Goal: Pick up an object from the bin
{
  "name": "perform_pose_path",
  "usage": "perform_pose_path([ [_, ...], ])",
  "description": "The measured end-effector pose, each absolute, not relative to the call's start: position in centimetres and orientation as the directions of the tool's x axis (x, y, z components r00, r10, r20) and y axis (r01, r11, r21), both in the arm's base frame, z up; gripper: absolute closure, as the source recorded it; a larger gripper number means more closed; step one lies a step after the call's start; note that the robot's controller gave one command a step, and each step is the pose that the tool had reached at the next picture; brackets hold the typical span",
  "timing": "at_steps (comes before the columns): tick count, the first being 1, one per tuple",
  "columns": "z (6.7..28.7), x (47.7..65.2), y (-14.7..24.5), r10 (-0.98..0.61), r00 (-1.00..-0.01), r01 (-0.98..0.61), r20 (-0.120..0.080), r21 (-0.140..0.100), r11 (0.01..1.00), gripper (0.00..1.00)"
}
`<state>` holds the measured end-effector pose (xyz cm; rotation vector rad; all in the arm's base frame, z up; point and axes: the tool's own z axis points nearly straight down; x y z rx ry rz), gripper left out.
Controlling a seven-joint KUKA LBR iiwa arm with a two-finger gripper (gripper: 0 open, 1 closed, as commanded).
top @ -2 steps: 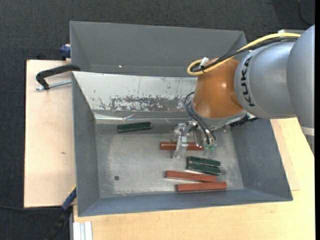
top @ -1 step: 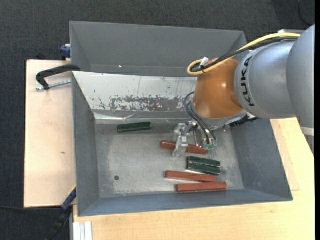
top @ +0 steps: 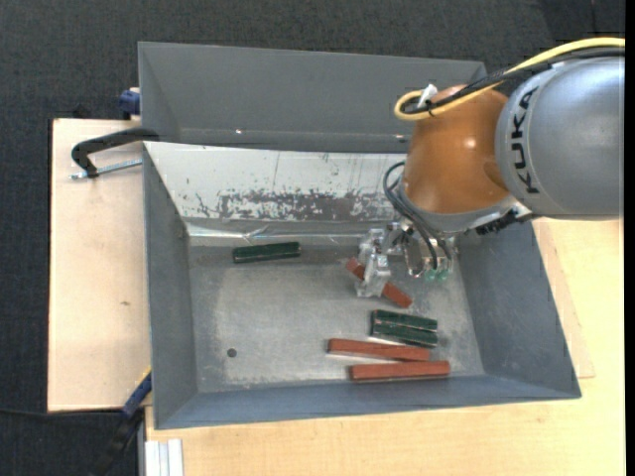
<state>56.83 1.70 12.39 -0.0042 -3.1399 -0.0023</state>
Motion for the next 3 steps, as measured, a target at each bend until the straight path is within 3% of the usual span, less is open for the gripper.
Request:
perform_pose_path([
  [1, 19.6, 58.1, 8.0, 0.038, -0.999, 0.038, -0.008, 0.004, 0.999, 1.0],
  [2, 12.3, 55.9, 4.9, 0.0, -1.0, 0.0, -0.002, 0.001, 1.0, 0.0],
  [3, 12.3, 55.9, 4.9, 0.0, -1.0, 0.0, -0.002, 0.002, 1.0, 0.0],
])
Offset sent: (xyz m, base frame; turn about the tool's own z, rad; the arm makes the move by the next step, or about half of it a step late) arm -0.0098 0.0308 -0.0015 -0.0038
